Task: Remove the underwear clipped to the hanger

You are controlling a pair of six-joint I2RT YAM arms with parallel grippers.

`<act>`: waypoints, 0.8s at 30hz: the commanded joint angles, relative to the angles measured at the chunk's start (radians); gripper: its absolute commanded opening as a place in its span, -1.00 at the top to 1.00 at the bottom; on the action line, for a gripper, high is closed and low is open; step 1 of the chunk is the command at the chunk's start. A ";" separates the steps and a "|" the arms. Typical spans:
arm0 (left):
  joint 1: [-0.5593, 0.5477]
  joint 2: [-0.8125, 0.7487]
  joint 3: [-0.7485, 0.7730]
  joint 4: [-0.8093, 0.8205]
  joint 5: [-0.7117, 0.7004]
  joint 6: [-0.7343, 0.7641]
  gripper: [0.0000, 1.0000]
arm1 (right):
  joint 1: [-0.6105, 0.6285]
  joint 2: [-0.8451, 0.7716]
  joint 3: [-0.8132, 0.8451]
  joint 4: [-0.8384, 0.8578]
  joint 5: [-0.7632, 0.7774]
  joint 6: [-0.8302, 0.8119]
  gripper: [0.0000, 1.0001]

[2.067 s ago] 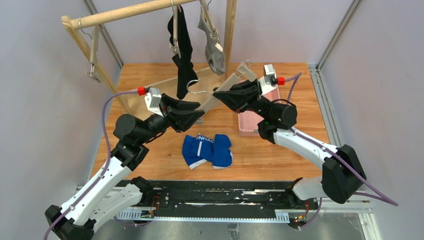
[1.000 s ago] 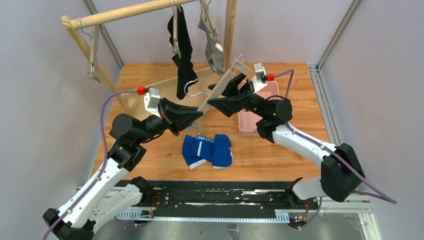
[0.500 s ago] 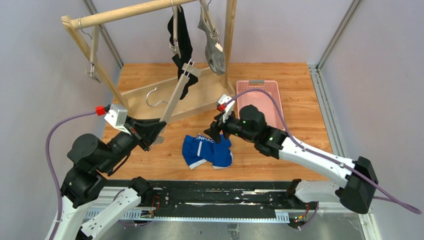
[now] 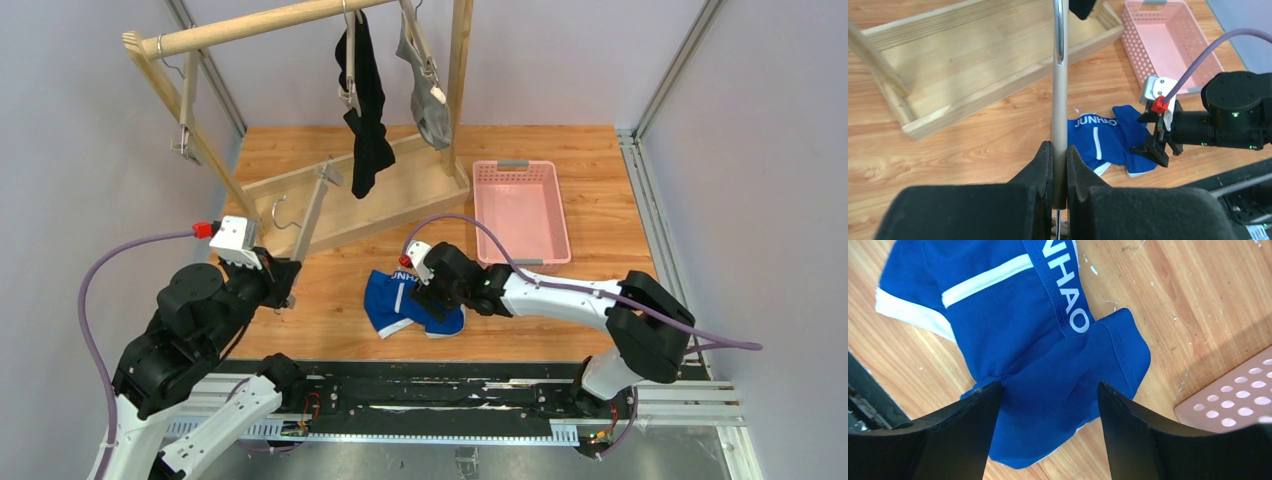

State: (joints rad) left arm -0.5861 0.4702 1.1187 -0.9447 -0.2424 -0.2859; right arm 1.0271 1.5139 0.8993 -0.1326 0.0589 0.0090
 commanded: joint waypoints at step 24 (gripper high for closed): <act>-0.002 0.333 0.079 0.245 -0.462 0.239 1.00 | 0.006 0.120 0.176 -0.143 0.119 0.023 0.99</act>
State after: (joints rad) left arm -0.5858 0.7540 1.1114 -0.8070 -0.6441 -0.1196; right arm 1.0294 1.7203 1.0294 -0.2108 0.1345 0.0296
